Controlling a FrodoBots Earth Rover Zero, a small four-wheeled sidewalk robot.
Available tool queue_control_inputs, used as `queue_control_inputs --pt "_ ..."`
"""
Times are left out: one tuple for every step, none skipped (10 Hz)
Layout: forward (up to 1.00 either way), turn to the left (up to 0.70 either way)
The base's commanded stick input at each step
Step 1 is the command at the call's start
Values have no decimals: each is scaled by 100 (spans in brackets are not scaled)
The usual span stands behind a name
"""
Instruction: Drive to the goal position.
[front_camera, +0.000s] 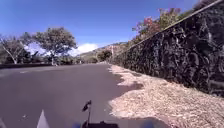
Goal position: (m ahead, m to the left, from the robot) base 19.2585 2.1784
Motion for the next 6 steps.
queue_control_inputs --pt "100 0" --pt "100 7" --pt "100 9" --pt "100 0" --pt "100 0" --pt "100 0"
